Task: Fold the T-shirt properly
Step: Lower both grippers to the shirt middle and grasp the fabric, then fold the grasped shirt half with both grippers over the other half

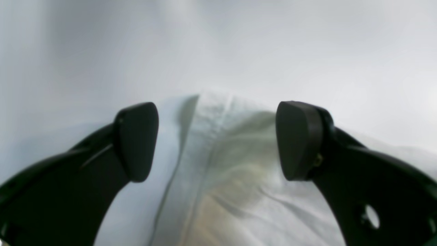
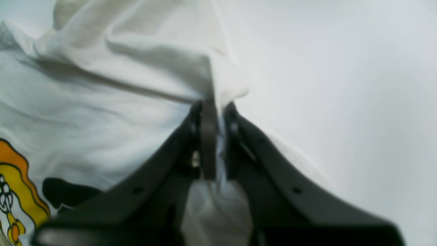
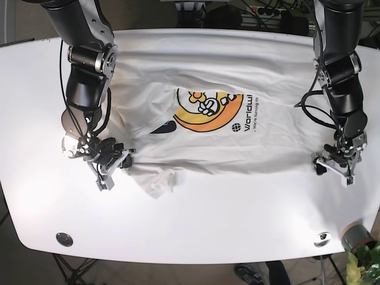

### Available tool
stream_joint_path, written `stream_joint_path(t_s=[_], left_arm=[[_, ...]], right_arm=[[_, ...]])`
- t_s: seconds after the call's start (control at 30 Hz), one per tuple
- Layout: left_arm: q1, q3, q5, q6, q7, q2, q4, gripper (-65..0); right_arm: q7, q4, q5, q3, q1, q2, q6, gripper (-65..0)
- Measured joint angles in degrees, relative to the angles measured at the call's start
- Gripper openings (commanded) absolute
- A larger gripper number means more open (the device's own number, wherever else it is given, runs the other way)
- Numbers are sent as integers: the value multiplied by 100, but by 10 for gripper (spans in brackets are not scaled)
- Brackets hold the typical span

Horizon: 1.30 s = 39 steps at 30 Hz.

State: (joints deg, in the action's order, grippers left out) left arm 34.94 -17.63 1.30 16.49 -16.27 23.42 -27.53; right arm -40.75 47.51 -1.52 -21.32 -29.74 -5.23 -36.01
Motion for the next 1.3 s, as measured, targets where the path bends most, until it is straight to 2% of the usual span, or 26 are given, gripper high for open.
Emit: stream_joint_path(t_s=[0.2,0.27,0.3,0.47,0.57,0.67,0.8,0.9,1.0,1.2,1.3], left_arm=[[0,0,42,2,35,-17,232,-144],[-4,0,42,2,232,-22,326,-153],[-2,0,44,2,247,-20,337,-179],[-2,0,37,2,264,-31,339,-482],[-4,0,39,4,273,-35,339,-594],[-17,0,39,26,376,-39,339,-650],[-17,-7,39,160,439,-39,339,-650],[-85,-138,50,647,433,-39,181,-650],[-254,-374,317,977,490,-48,-131,-650],[-588,-501,385,1012,-179,-59,-966,-650],[-745,-597,411,1019,-326,-162,-1563,-650]], right_arm=[[0,0,2,0,0,0,0,-621],[0,2,2,0,0,0,0,-621],[-4,22,4,0,11,0,0,-621],[-107,284,26,0,39,33,0,-621],[-103,308,26,0,26,31,0,-621],[-105,313,28,0,42,31,0,-621],[-105,313,28,0,42,28,0,-621],[-103,315,28,0,31,28,0,-621],[-179,411,42,0,44,26,0,-621],[-404,955,59,-4,120,0,-2,-621],[-660,1438,33,-7,225,22,-4,-621]])
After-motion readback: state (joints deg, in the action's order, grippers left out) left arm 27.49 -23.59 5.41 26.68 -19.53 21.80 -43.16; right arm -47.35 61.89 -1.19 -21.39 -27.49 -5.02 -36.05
